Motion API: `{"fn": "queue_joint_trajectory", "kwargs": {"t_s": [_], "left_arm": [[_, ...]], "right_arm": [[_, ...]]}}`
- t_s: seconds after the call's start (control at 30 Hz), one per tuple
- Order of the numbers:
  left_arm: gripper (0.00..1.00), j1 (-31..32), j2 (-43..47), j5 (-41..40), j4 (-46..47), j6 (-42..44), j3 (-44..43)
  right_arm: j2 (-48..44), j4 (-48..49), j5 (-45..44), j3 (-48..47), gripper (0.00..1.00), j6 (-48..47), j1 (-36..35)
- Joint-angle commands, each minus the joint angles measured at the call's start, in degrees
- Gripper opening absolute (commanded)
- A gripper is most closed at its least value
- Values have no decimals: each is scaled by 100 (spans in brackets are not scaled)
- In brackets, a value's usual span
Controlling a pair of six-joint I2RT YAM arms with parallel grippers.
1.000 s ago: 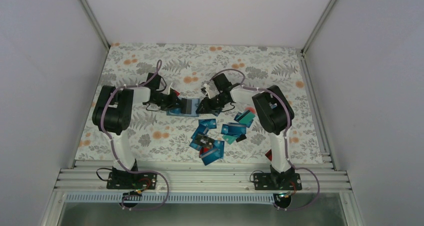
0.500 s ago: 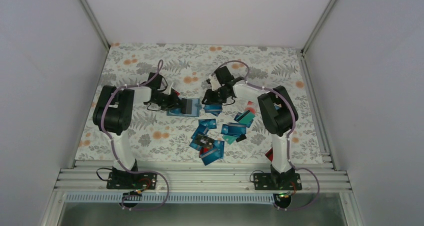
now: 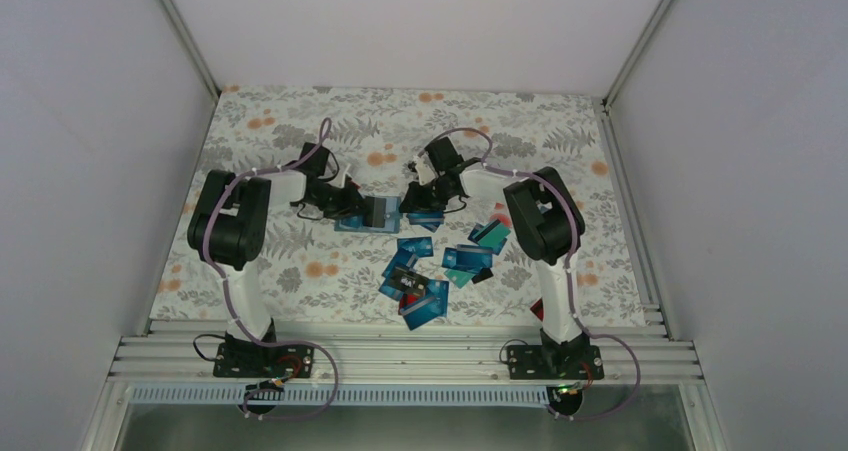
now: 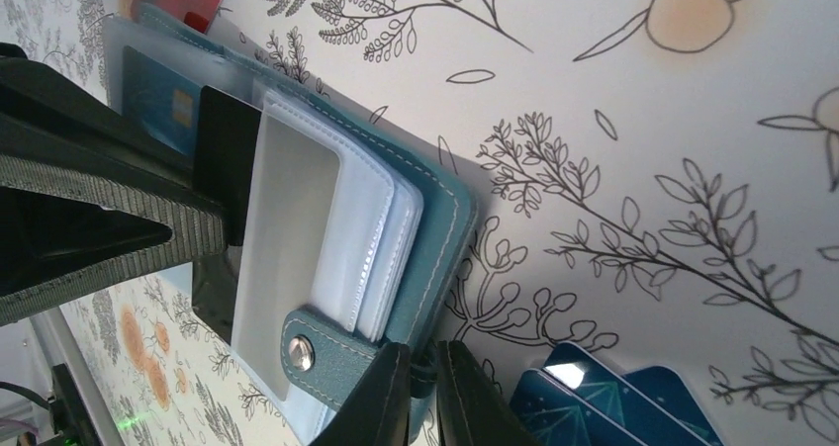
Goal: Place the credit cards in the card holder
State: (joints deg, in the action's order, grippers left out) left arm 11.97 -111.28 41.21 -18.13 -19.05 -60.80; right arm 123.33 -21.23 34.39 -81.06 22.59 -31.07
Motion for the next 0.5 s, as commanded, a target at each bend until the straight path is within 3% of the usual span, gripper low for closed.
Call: {"fn": "queue_joint_trajectory", "kwargs": {"t_s": [0.0, 0.47], "left_arm": [[10, 149, -236, -441, -358, 103, -39], [27, 568, -310, -710, -545, -262, -339]], "right_arm": [[232, 49, 55, -100, 7, 0, -65], [264, 138, 352, -92, 5, 18, -69]]}}
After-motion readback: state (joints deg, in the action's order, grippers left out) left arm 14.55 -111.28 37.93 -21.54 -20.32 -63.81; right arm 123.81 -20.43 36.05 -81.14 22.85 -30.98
